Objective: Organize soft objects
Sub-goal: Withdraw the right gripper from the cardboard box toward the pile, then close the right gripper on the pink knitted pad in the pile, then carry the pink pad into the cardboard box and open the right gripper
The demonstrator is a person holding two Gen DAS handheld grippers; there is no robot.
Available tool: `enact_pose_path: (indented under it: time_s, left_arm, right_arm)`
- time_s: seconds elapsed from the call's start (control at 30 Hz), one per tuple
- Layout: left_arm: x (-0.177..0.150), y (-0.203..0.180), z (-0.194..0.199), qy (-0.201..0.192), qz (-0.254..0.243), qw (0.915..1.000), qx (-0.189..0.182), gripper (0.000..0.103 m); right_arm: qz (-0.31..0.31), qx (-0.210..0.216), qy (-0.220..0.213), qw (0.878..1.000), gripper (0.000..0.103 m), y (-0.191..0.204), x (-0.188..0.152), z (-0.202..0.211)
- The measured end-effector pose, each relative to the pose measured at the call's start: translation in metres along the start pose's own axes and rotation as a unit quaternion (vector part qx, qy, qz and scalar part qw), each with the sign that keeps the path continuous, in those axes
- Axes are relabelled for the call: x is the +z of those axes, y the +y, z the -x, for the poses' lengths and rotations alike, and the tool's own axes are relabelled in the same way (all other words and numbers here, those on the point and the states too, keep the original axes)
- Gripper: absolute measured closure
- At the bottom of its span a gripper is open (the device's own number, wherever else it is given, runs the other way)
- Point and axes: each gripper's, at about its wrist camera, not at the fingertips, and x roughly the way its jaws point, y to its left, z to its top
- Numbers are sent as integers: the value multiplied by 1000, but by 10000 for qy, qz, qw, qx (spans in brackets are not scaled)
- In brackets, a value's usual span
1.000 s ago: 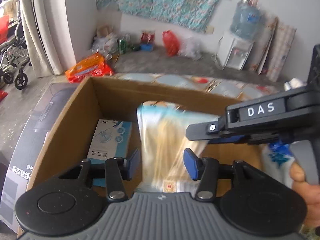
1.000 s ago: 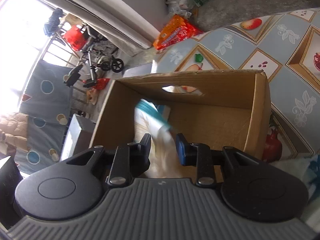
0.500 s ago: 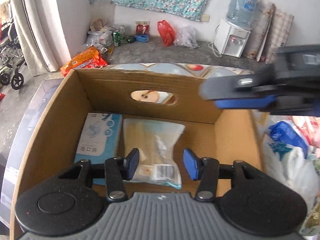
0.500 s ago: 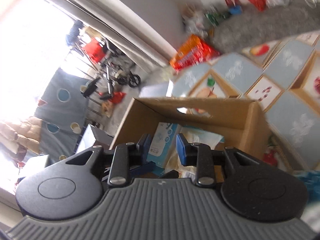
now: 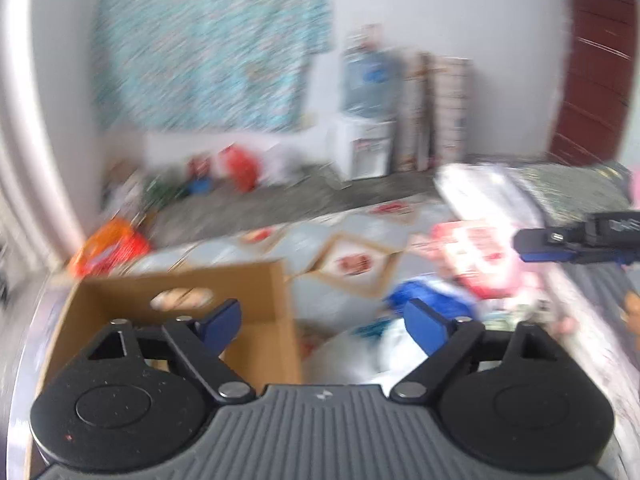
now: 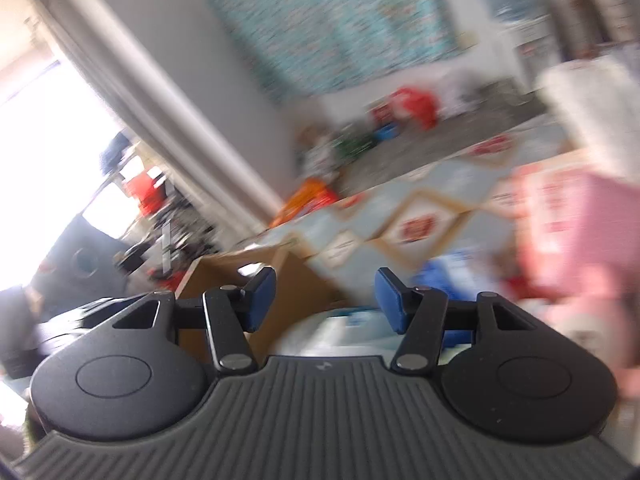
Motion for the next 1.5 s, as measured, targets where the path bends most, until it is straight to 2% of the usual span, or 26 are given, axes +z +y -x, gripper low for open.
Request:
enact_pose_path:
  time_s: [0.1,0.2,0.37,0.43,0.63,0.8,0.9,1.0,1.1,1.17,1.27,1.5]
  left_arm:
    - [6,-49,-9,-29,-435,9987,-245,12]
    - [12,-95,-32,-16,-772,9959,-479,12]
    - [15,-168,-81,-60,-1403,9873,-742,13]
    - [16,-192,-105,42,-1571,9841,-829,15]
    - [26,-231,-160,392,-1560,9805,-1130,23]
    - [35,-238,-200,687,-1246,9822,-1230,39]
    - [37,-237,-222,951,-1038,9810,-1331,41]
    - [37,-234,-241,1309,-873,9763,-1485,41]
    - [34,-235,-254,1512,-778,9740,-1497,45]
    - [34,-235,-253,1510,-777,9732,-1551,50]
    - [37,-236,-246,1439,-786,9750,-1498,53]
    - [52,-228,-203,980,-725,9819,-1449,54]
  right_arm:
    - [-92,-448,-265,9986,47,-40,-1,33]
    - [-378,-696,-352,9962,47,-83,-2,51]
    - [-765,-1009,-367,9913,47,-146,-5,53]
    - [-879,-1071,-334,9898,47,-167,-4,47]
    - [-1163,-1148,-247,9862,47,-216,14,13]
    - [-1393,-1078,-128,9843,47,-250,27,-17]
    - [-1393,-1080,-49,9843,47,-260,32,-34]
    - [-1404,-1019,-9,9848,47,-263,36,-46]
    - [-1359,-928,-26,9864,55,-262,35,-52]
    - [-1288,-922,-44,9874,61,-256,36,-53]
    - [-1108,-967,-150,9890,64,-246,37,-52]
    - [-685,-941,-533,9918,65,-199,45,-21]
